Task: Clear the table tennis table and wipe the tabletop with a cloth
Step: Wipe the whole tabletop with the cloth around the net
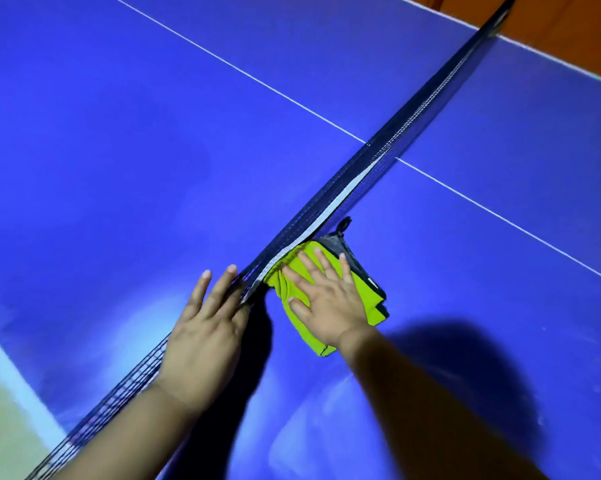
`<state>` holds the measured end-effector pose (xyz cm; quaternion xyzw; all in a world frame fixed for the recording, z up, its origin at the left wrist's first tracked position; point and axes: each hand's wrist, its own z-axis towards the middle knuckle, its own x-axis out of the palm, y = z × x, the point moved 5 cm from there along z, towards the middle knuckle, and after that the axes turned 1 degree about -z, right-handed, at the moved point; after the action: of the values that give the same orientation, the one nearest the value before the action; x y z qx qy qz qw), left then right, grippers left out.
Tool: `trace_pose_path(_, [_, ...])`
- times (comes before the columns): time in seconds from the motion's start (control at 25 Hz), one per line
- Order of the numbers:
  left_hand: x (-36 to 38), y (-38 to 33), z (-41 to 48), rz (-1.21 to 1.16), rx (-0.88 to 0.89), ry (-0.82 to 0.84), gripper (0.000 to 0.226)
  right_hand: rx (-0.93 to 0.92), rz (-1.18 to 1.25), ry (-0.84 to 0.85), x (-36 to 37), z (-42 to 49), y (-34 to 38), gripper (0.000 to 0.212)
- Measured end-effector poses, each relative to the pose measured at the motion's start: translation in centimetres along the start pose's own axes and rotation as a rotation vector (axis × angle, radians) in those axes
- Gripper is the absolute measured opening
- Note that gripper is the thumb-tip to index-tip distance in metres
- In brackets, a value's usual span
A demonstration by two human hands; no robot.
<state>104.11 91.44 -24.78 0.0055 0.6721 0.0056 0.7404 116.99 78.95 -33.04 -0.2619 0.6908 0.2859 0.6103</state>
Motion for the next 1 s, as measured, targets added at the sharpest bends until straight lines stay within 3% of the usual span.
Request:
trace_pose_path(0.16, [2.3, -1.1, 5.4, 0.001, -0.004, -0.007, 0.042, 0.093, 0.006, 0.012, -0.9, 4.7, -8.1, 0.058])
trace_pose_path(0.4, [6.9, -1.5, 8.9, -0.01, 0.13, 0.079, 0.084, 0.278, 0.014, 0.047, -2.4, 11.3, -19.3, 0.059])
trace_pose_path(0.6, [8.5, -1.2, 10.3, 0.024, 0.176, 0.202, 0.101, 0.376, 0.017, 0.058, -3.3, 14.9, -26.0, 0.06])
trace_pose_path(1.0, [6.9, -2.4, 9.9, 0.172, 0.134, 0.339, 0.102, 0.591, 0.071, -0.004, -2.6, 9.6, -24.4, 0.064])
